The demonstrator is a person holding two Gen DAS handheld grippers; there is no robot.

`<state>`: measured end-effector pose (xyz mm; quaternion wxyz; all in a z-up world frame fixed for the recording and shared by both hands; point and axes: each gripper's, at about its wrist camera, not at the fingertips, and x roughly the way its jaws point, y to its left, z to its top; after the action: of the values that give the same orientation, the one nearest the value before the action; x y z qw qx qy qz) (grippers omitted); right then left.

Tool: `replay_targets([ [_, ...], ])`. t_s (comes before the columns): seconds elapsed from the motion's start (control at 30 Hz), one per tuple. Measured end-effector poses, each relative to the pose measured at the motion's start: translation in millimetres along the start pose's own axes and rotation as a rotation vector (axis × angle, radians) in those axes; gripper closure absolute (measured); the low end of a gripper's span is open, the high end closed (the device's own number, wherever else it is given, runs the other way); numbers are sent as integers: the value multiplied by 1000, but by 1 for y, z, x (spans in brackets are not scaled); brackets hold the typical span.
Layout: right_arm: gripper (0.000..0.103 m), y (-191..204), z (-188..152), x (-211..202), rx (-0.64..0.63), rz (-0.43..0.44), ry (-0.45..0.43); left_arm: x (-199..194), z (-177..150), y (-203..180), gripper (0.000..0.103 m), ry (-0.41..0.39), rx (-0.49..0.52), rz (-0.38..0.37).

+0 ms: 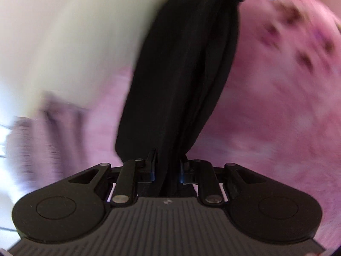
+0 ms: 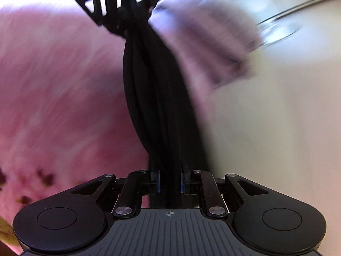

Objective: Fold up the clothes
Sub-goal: 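Lift the folded trousers off the bed with both grippers, then lower the folded black trousers onto the blanket with both grippers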

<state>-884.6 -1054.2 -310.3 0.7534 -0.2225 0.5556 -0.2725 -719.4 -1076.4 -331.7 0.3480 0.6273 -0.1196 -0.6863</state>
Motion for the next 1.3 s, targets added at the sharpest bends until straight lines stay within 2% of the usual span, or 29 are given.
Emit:
replay_targets([
  [0.03,88,13,-8,14,1,41,18,8,-4,-15,86,11,9,-6],
  [0.1,88,29,-17,17,21,61,11,9,-12,-31,85,-1,0,10],
  [0.23,86,43,-26,5,35,56,-8,1,-18,-35,85,-16,-29,13],
  [0.3,85,43,-26,-2,61,75,6,-2,-17,-31,85,-17,-47,7],
  [0.47,84,26,-21,-32,228,153,52,-16,-18,-28,86,-43,-46,-1],
  [0.57,83,9,-16,-48,365,202,53,-17,-19,-35,86,-43,-22,-21],
  [0.63,82,-5,-19,-49,462,198,40,-14,-19,-40,86,-37,-6,-38],
  [0.67,72,-11,-20,-49,511,197,34,-11,-18,-42,85,-31,2,-46],
  [0.7,52,-19,-22,-48,566,194,28,-7,-17,-43,83,-26,9,-56],
  [0.77,45,-44,-37,-30,739,196,15,-3,-19,-42,83,-25,8,-78],
  [0.87,45,-78,-60,4,958,185,31,-6,-23,-44,85,-32,5,-85],
  [0.93,45,-96,-67,23,1043,152,31,-7,-23,-46,86,-25,7,-88],
  [1.0,45,-110,-59,34,1008,55,4,-7,-22,-47,86,-15,1,-93],
  [1.07,45,-115,-41,37,882,-38,-70,-5,-20,-47,86,-6,-7,-95],
  [1.13,45,-119,-28,46,812,-49,-132,-3,-19,-49,86,4,-15,-93],
  [1.2,45,-124,-24,68,830,4,-106,-3,-18,-50,86,8,-21,-90],
  [1.3,45,-136,-32,109,955,106,-42,-4,-17,-50,86,11,-32,-93],
])
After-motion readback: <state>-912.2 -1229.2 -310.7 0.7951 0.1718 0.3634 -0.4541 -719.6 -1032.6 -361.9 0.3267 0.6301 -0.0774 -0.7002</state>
